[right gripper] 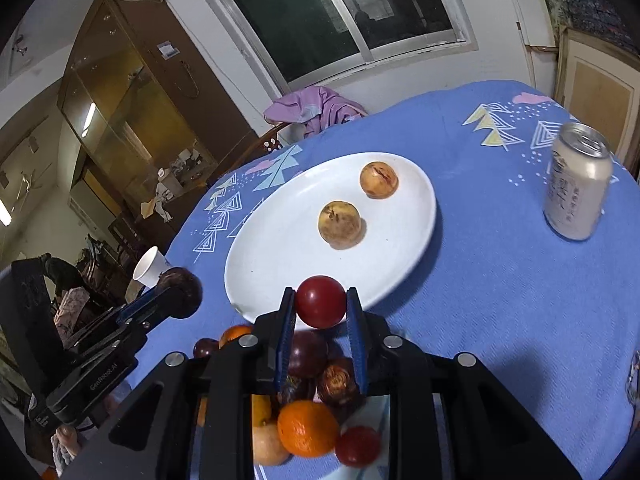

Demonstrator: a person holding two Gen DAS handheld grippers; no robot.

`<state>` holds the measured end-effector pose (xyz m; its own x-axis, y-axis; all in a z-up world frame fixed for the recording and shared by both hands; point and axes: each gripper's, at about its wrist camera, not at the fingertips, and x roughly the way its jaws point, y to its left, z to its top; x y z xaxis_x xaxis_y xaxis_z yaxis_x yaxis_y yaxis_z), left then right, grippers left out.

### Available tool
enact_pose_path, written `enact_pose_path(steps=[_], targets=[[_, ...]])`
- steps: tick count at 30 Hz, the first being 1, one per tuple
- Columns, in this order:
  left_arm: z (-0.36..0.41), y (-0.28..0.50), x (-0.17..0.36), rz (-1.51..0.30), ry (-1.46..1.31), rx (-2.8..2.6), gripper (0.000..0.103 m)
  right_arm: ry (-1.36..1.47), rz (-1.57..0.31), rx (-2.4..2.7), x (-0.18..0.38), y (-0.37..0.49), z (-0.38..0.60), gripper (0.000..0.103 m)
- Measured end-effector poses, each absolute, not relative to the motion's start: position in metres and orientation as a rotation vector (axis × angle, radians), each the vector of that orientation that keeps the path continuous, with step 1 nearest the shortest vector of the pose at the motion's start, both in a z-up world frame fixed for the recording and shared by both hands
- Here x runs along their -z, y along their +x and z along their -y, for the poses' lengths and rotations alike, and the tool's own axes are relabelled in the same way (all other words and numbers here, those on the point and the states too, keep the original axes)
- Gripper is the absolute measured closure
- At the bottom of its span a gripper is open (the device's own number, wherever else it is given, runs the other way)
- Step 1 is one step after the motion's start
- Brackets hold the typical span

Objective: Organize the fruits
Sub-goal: 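Lower both held fruits onto the white plate and open both tools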

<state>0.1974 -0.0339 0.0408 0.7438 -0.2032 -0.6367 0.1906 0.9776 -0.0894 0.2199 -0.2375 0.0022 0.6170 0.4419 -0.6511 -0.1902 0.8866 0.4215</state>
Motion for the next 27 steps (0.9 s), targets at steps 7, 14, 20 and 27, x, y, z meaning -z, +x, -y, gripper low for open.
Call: enact_pose_path(steps=[7,14,20,27], targets=[[0.04,0.246,-0.012,-0.803,-0.05,0.222,0.078,0.323,-0.903,-0.346,0.03,0.26,0.224,0.077],[0.033,0.253,-0.003,-0.805,-0.071,0.223,0.055,0.384,-0.87,-0.326,0.023,0.26,0.243,0.055],[0.003,0.226,-0.026,-0.749,-0.128,0.188,0.036,0.389,-0.826,-0.345,0.006,0.233,0.251,0.053],[-0.035,0.172,-0.027,-0.707,-0.15,0.083,0.014,0.338,-0.838,-0.425,0.003,0.197,0.232,0.039]])
